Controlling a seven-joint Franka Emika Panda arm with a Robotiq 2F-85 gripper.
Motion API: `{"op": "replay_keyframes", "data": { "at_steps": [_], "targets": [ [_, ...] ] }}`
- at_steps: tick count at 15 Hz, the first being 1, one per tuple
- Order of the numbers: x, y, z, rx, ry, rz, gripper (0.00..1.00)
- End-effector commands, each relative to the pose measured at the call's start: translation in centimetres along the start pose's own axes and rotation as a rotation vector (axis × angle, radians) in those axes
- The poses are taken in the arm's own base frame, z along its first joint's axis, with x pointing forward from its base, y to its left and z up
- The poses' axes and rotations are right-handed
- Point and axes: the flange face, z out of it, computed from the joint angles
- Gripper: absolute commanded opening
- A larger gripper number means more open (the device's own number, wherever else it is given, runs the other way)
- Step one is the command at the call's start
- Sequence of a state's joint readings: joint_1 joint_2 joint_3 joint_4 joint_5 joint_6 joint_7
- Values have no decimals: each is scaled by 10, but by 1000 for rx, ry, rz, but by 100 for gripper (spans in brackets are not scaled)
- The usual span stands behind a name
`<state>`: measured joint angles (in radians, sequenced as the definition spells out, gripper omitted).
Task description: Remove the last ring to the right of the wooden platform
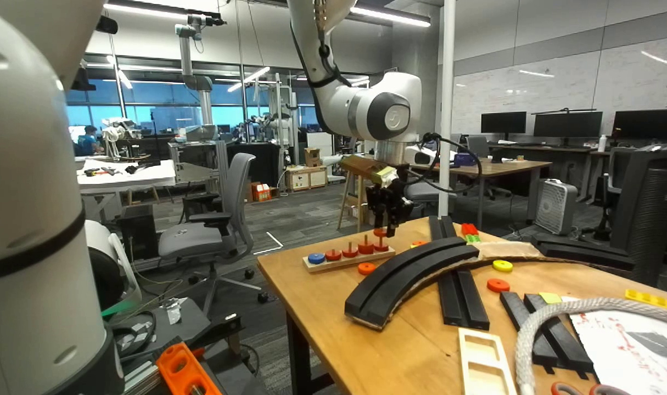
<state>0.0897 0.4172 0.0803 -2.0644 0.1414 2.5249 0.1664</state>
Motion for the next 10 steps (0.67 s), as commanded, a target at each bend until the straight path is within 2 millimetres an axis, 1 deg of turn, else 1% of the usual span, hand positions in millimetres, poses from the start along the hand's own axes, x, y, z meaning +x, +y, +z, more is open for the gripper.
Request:
{"op": "replay_keyframes", "data": {
  "at_steps": [1, 10],
  "targets": [
    [4, -9, -20, -30, -14, 4, 23],
    [13, -31, -36, -69, -43, -34, 23]
  ]
}}
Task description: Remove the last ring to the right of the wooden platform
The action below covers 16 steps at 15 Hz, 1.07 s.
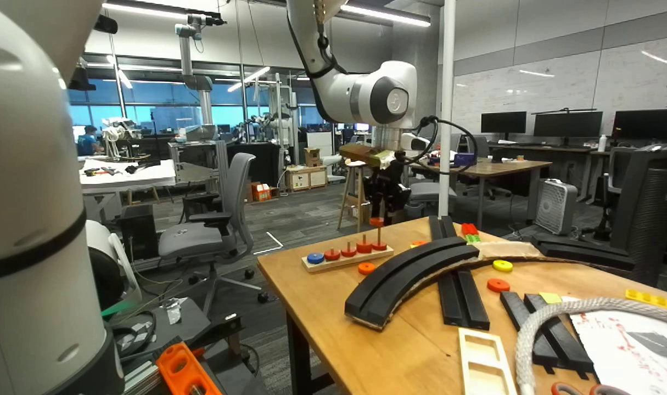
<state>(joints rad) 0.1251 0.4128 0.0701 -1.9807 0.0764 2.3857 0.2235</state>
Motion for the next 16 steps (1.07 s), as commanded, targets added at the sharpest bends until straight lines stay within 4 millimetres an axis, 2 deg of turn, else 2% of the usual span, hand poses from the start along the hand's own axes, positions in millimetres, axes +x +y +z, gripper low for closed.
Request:
{"op": "replay_keyframes", "data": {
  "at_steps": [1, 8, 16],
  "targets": [
    [6, -8, -16, -21, 0, -19, 23],
    [31, -13, -4, 11, -33, -113, 23],
    [68, -6, 25, 19, -59, -183, 23]
  ]
}}
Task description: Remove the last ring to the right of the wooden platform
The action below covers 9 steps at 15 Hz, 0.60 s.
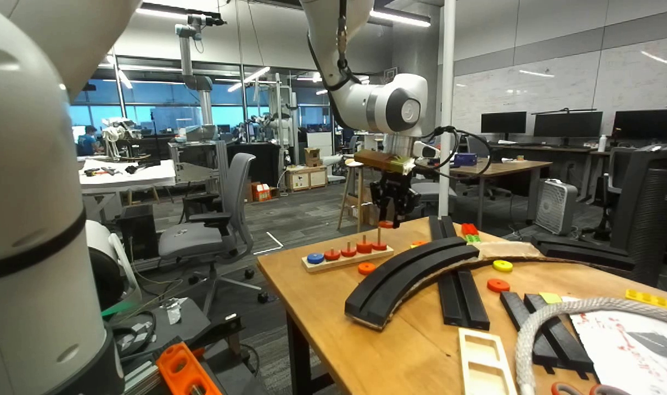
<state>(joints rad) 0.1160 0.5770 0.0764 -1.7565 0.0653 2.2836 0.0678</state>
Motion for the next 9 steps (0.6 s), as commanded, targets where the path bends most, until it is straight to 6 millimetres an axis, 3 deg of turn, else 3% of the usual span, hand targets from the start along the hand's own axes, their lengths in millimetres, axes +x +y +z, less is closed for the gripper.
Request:
{"op": "replay_keyframes", "data": {
  "at_steps": [1, 9],
  "targets": [
    [24, 7, 9, 17, -20, -28, 23],
    [39, 12, 25, 13, -31, -24, 23]
  ]
}}
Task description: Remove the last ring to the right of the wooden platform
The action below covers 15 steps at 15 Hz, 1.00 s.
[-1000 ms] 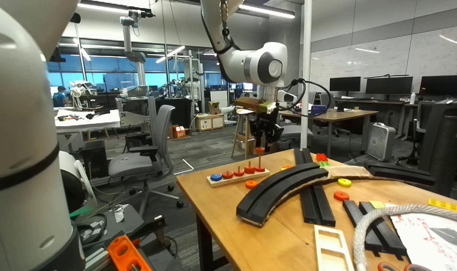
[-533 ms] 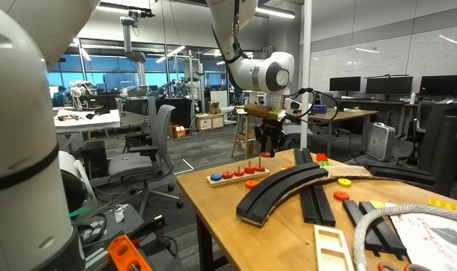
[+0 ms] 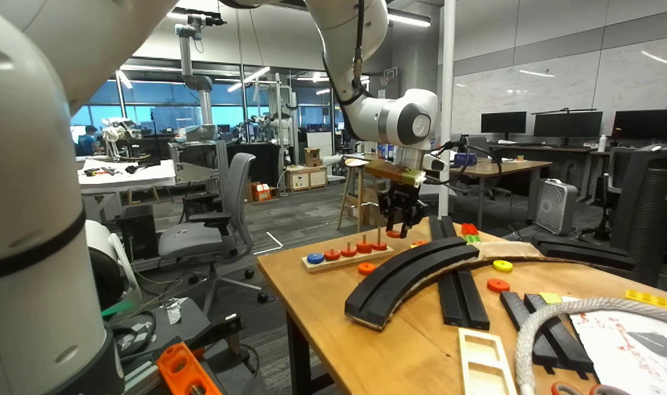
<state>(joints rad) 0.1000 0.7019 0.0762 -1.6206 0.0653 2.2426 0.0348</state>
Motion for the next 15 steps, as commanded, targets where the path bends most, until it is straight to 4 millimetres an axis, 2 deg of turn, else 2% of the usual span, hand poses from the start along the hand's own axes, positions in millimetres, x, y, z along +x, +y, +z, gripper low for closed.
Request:
{"op": "replay_keyframes", "data": {
  "at_steps": [1, 8, 9, 10, 14, 15],
  "targets": [
    [13, 0, -2, 7, -2, -12, 23],
    [19, 1, 5, 15, -4, -14, 23],
    [19, 1, 6, 14, -7, -8, 67],
    [20, 1, 7, 13, -8, -7, 69],
    [21, 3, 9, 13, -24, -1, 97],
    [20, 4, 6, 3, -38, 3, 100]
  ]
}}
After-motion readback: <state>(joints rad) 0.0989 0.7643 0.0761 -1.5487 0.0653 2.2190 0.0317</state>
